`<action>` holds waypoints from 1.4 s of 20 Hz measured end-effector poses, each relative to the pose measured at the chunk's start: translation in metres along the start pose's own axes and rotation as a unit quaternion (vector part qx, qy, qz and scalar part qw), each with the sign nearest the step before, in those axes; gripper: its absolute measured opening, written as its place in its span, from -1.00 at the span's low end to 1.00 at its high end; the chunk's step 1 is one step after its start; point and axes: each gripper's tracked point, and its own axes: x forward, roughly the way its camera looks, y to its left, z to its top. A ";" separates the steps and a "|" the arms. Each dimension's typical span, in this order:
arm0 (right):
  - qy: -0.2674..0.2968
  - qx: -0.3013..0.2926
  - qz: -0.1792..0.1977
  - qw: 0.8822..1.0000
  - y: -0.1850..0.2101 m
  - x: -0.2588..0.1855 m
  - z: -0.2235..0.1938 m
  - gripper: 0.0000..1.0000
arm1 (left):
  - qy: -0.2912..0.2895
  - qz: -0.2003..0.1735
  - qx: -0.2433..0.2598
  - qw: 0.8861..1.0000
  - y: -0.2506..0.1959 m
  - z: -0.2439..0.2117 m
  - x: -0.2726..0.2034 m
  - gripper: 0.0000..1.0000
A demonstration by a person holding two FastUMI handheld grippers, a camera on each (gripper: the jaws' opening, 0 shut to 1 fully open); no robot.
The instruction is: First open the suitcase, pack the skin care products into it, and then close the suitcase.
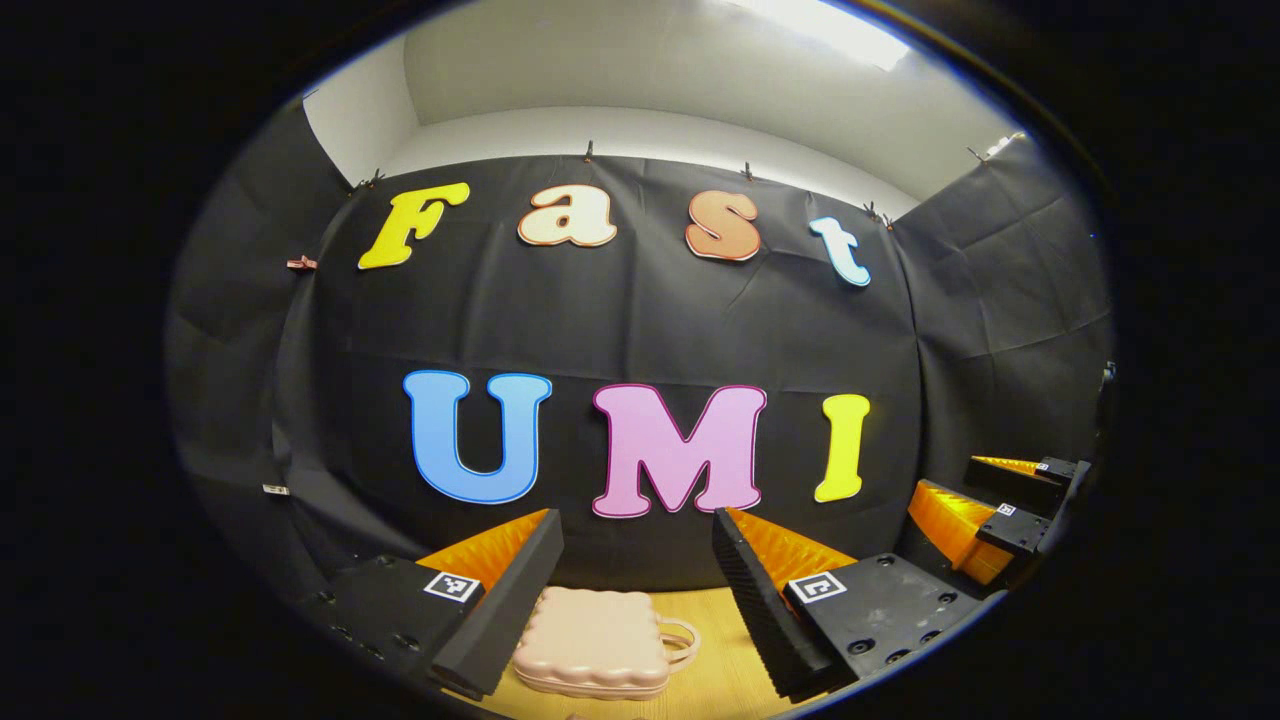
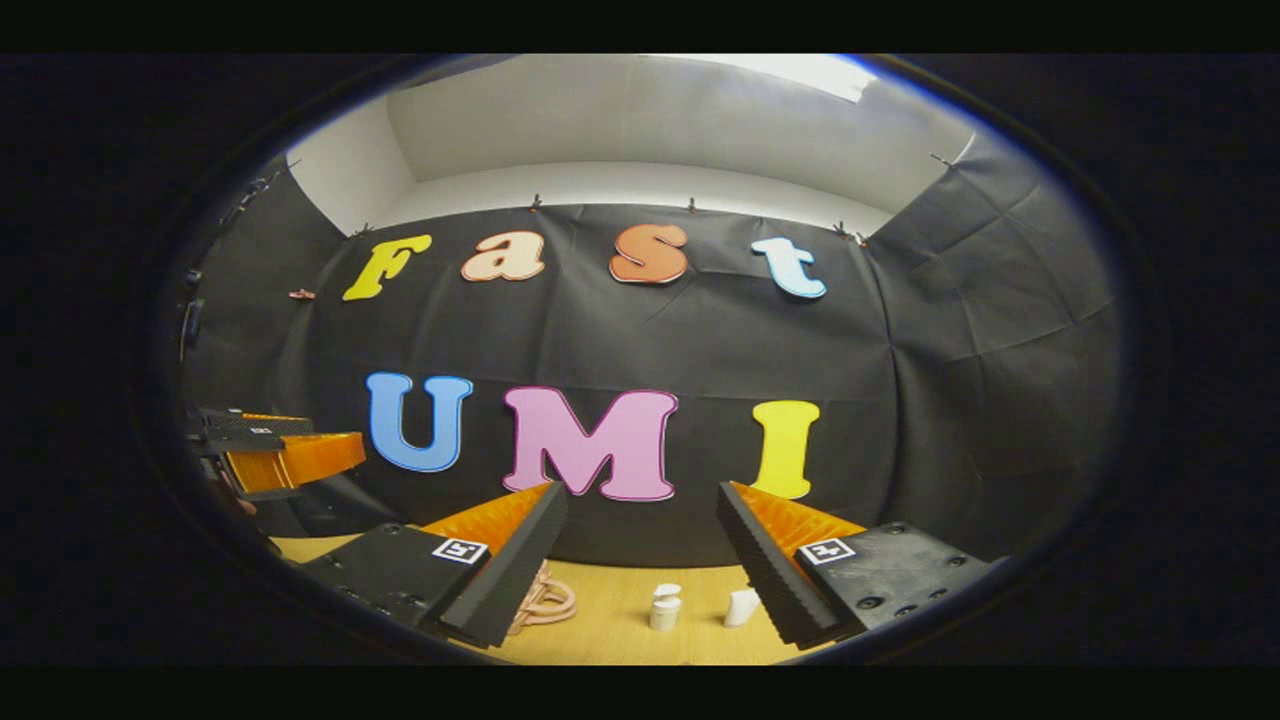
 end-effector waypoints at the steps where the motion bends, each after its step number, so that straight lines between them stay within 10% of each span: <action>1: 0.001 0.000 -0.002 1.000 -0.002 0.000 0.000 0.89 | 0.001 -0.001 -0.002 1.000 -0.001 0.000 0.000 0.92; 28: 0.010 -0.009 0.013 1.000 0.008 0.013 -0.013 0.93 | 0.020 0.016 -0.009 1.000 0.013 -0.017 0.012 0.92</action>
